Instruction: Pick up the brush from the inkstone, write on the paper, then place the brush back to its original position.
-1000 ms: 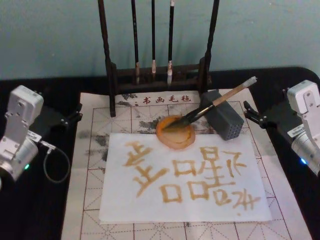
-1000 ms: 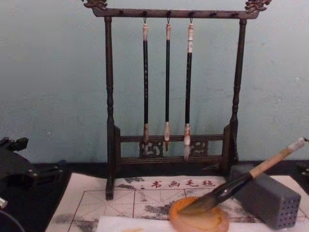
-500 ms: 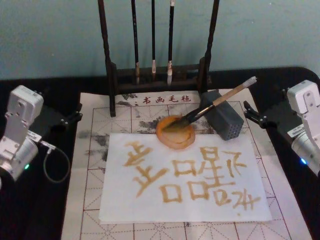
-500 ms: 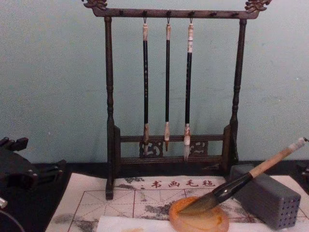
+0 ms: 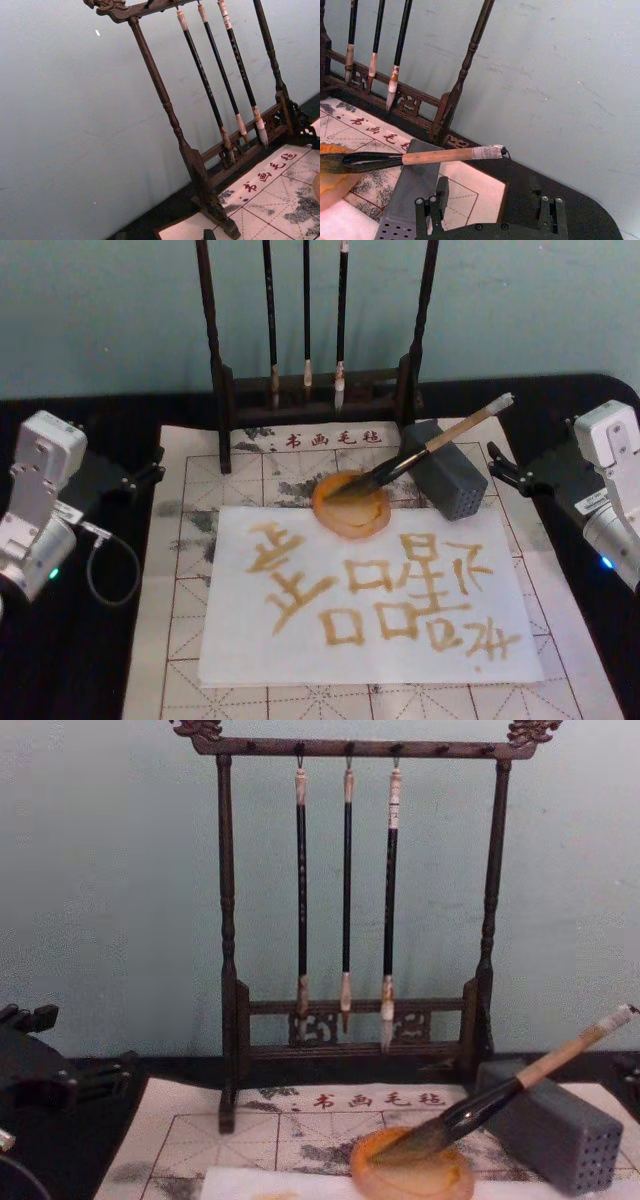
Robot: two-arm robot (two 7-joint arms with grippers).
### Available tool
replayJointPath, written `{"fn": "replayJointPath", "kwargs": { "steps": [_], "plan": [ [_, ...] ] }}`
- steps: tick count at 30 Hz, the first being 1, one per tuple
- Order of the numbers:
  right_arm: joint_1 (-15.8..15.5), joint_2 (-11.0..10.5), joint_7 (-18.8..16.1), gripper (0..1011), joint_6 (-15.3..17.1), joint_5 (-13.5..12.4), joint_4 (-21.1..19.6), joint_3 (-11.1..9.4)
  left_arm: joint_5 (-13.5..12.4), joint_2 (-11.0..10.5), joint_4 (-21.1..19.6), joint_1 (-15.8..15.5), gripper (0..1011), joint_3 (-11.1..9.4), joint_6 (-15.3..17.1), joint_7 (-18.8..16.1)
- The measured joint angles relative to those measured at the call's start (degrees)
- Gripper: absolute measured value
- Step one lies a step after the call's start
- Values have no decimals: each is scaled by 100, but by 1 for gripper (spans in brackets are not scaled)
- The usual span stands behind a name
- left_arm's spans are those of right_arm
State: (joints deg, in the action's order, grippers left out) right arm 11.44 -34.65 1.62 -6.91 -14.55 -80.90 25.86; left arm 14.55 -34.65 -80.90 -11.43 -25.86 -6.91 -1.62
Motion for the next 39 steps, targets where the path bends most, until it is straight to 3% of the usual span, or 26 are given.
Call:
{"fn": "replayJointPath", "kwargs": {
  "steps": [39],
  "plan": [
    [-24,15,-36,1000,4,-8,-3,-41,0,0,0,0,1001,0,0,0]
  ]
}}
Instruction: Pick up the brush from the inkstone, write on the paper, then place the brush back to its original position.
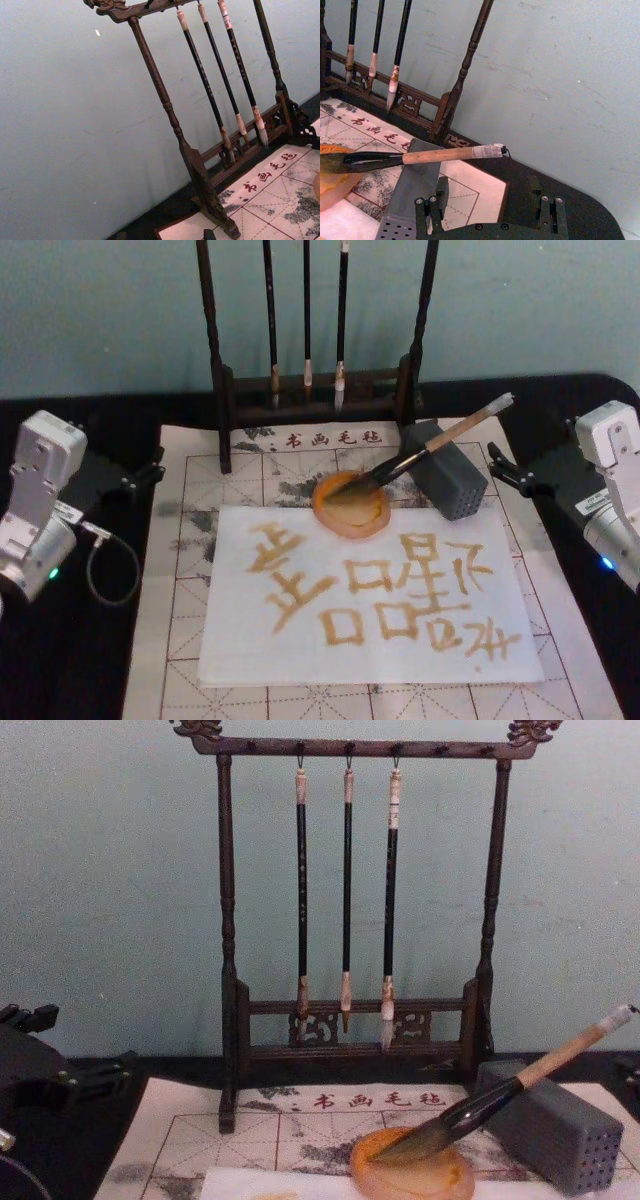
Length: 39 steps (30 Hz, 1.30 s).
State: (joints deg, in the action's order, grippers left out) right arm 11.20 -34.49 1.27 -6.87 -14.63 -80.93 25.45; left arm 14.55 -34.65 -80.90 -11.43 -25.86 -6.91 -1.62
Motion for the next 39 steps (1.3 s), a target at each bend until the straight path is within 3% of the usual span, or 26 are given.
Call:
{"fn": "replayJointPath", "kwargs": {
  "steps": [6,11,12,13,19,22,23,29,39],
  "plan": [
    [-121,22,-203,1000,71,-227,-96,-164,0,0,0,0,1001,0,0,0],
    [-262,62,-520,1000,313,-707,-247,-383,0,0,0,0,1001,0,0,0],
    [-294,88,-637,1000,450,-920,-293,-463,0,0,0,0,1001,0,0,0],
    [-294,88,-637,1000,450,-920,-293,-463,0,0,0,0,1001,0,0,0],
    [-371,322,-1112,1000,1263,-1980,-454,-886,0,0,0,0,1001,0,0,0],
    [-377,430,-1183,1000,1526,-2283,-483,-1021,0,0,0,0,1001,0,0,0],
    [-375,524,-1209,1000,1724,-2493,-488,-1112,0,0,0,0,1001,0,0,0],
    [-281,858,-1154,1000,2335,-3179,-443,-1366,0,0,0,0,1001,0,0,0],
    [0,1268,-846,1000,2809,-4010,-169,-1536,0,0,0,0,1001,0,0,0]
  ]
}}
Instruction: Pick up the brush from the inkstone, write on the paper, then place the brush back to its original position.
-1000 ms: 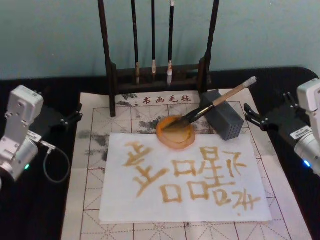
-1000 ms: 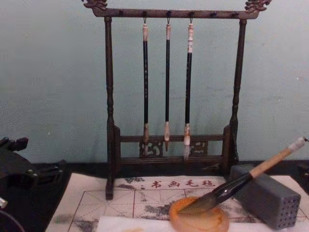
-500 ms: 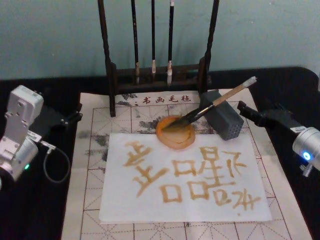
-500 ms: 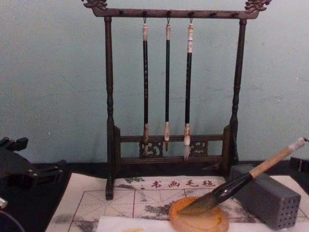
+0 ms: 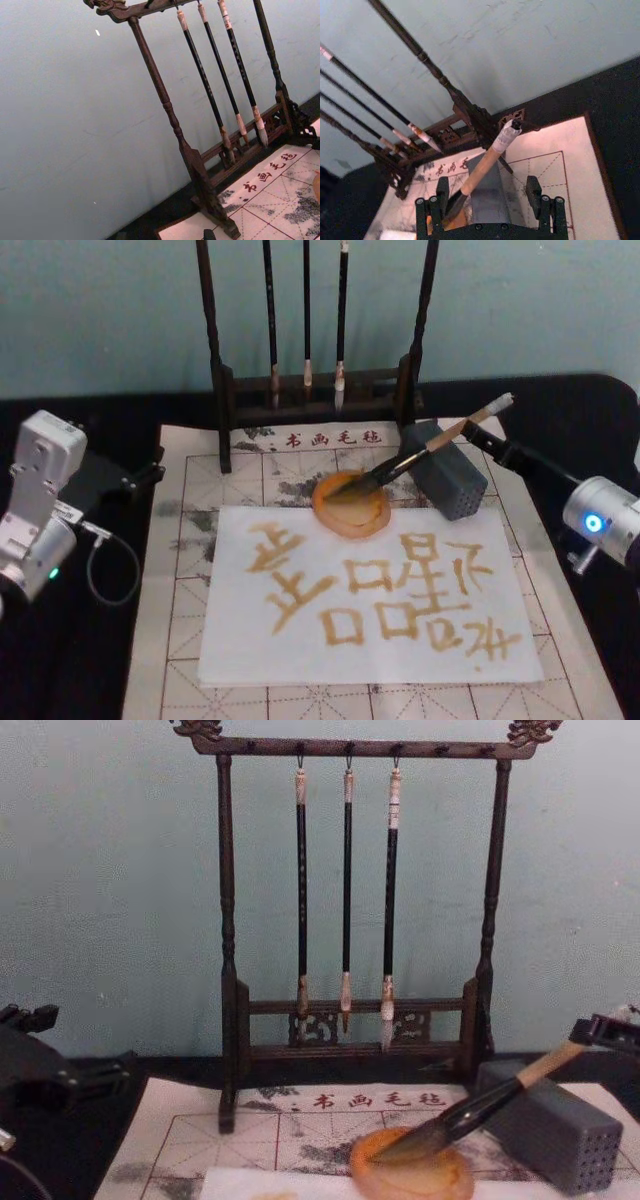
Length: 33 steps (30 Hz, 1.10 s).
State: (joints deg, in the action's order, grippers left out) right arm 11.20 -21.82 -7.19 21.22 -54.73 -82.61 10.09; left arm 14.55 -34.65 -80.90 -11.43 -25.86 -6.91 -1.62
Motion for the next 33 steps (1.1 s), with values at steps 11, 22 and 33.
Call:
{"fn": "replayJointPath", "kwargs": {
  "steps": [11,22,33],
  "plan": [
    [302,317,322,1000,181,-473,333,-8,0,0,0,0,1001,0,0,0],
    [544,523,549,1000,161,-803,581,25,0,0,0,0,1001,0,0,0],
    [716,571,656,1000,84,-961,783,137,0,0,0,0,1001,0,0,0]
  ]
}}
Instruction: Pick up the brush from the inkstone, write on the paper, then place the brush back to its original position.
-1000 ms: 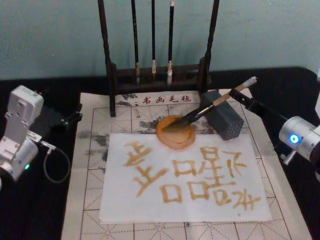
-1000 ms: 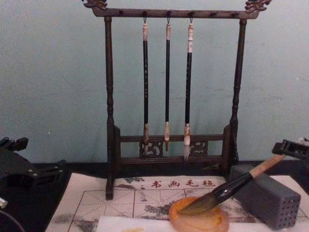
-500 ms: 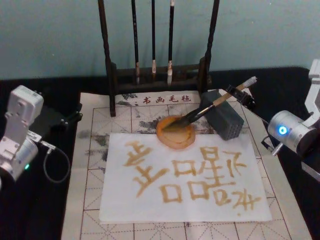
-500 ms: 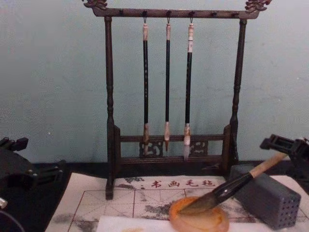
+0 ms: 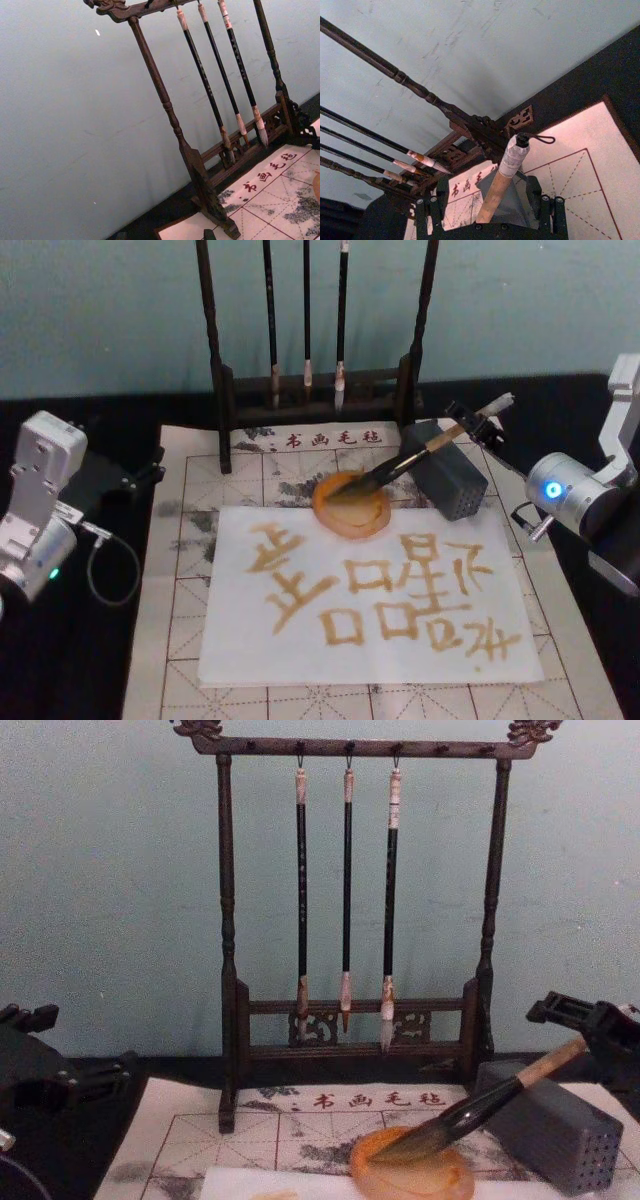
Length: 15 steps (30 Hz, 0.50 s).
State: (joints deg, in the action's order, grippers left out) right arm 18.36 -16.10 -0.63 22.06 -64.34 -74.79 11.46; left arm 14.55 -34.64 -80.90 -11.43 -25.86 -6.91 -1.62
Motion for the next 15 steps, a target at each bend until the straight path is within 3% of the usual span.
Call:
{"fn": "replayJointPath", "kwargs": {
  "steps": [15],
  "plan": [
    [58,53,141,1000,-134,-295,94,70,0,0,0,0,1001,0,0,0]
  ]
}}
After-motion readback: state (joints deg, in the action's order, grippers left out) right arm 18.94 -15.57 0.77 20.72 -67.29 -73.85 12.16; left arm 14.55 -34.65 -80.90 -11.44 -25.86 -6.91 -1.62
